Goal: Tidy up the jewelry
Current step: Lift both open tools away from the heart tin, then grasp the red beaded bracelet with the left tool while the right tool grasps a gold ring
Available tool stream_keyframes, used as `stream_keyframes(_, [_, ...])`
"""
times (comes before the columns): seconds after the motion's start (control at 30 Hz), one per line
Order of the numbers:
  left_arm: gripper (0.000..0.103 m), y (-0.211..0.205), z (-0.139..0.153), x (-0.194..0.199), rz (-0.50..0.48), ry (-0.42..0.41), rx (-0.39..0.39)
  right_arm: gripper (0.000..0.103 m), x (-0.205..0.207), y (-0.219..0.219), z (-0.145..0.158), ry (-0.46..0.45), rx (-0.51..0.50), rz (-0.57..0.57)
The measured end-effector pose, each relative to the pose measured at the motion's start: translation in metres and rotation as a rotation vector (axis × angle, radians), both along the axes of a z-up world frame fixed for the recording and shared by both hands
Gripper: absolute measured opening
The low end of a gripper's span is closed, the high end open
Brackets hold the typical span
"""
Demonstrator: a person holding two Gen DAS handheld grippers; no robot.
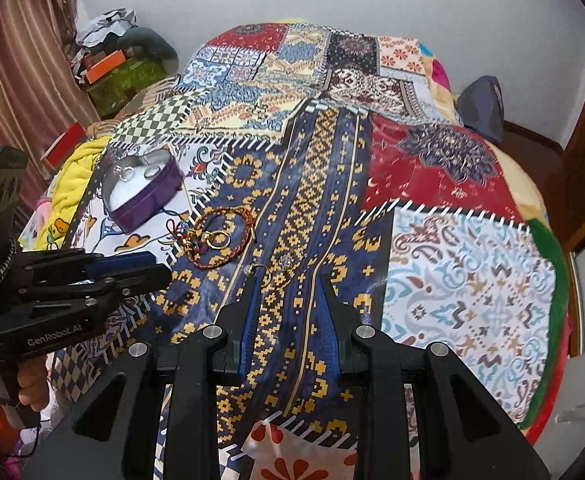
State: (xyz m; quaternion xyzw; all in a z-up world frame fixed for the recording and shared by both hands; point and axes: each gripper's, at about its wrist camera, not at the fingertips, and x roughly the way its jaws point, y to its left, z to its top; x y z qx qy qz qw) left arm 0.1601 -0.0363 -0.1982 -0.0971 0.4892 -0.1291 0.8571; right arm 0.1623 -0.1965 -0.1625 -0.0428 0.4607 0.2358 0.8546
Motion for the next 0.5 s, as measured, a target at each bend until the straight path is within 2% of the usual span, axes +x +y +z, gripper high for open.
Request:
stream_keyframes(0.13, [0.011,-0.004,-0.01,0.009,-0.002,0.033,-0.025,0.025,0.0,-0.001,-0.005,0.016,0.006,-0.001])
stream_keyframes(0.37, [0.011,0.001,-0.024,0.026,0.033,0.082,-0.068,0.025,0.004,-0.007,-0.011,0.035,0.014,-0.007])
stream_keyframes(0.5, [0.011,0.004,-0.023,0.031,0.077,0.063,-0.018,0.025,0.007,-0.006,-0.014,0.043,0.016,-0.003])
